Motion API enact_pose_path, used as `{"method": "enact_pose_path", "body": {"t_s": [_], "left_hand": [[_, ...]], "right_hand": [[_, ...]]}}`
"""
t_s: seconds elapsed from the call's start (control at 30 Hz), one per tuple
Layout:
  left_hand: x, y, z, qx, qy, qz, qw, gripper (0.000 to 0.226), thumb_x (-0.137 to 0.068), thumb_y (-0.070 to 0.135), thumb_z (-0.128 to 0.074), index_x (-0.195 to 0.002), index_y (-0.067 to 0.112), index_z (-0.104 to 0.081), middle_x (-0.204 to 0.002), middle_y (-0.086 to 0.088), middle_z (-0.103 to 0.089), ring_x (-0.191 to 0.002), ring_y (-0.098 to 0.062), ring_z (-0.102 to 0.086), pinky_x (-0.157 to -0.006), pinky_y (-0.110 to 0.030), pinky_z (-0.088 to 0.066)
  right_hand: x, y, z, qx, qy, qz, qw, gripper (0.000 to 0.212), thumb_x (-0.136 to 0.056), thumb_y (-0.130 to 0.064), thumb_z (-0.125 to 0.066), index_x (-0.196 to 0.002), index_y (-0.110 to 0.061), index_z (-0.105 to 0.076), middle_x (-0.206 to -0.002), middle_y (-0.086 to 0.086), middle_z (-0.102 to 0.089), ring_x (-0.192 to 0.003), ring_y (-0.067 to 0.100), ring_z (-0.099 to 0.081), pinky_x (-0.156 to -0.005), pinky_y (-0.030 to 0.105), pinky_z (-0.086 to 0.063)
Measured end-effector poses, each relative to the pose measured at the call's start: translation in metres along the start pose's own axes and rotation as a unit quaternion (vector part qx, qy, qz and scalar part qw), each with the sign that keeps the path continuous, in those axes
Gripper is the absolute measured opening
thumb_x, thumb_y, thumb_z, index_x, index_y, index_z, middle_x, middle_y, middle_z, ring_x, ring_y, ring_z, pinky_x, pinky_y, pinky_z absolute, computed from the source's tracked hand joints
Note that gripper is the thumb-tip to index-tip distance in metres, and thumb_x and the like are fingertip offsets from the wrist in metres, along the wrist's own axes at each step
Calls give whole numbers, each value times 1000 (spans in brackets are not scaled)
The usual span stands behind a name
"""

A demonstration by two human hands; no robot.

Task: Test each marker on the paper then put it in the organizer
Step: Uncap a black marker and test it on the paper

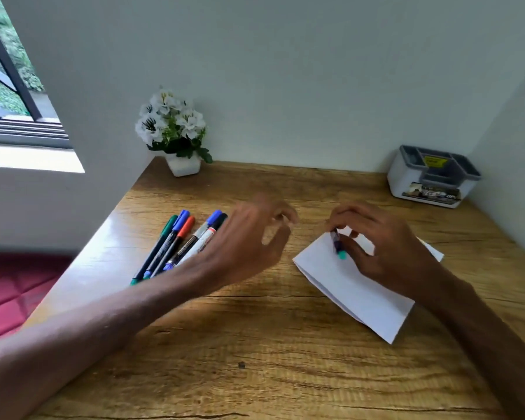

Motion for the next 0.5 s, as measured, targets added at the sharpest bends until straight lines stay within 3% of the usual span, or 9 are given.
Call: {"method": "enact_pose_path", "body": {"t_s": [0.07,0.1,0.23,0.5], "left_hand": [[5,14,-20,-18,-63,-34,997,24,-98,23,-62,-121,24,-69,-124,11,-68,-113,0,-58,-96,-22,-47],[7,20,-28,-27,-80,-54,995,27,-99,24,-62,-124,24,-69,-128,10,-68,-119,-4,-57,-101,-25,-47],[19,28,-43,-38,-102,-73,991,30,-99,33,-61,-126,26,-72,-124,8,-69,-118,-9,-56,-95,-35,-51],[34,34,-49,-33,-98,-72,992,26,-95,40,-66,-115,29,-77,-114,13,-71,-109,-4,-55,-91,-21,-48]], "right_hand": [[5,11,4,-32,33,-25,999,32,-81,3,-80,-106,-15,-73,-111,0,-72,-99,10,-64,-86,11,-49],[8,16,7,-60,53,-46,996,29,-82,1,-80,-105,-15,-74,-109,-1,-73,-99,6,-65,-87,11,-50],[18,35,5,-210,98,-148,962,24,-84,-3,-80,-103,-18,-77,-107,-8,-75,-104,12,-71,-91,32,-59],[25,50,-14,-332,49,-249,909,20,-84,-9,-82,-101,-18,-80,-102,-7,-80,-91,13,-77,-85,37,-63]]}}
Point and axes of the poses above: each hand's wrist, its own x-axis away from the middle knuckle, its own z-axis out of the back of the hand, y = z × x, the point moved 8 cm from there along -x, towards the middle knuckle
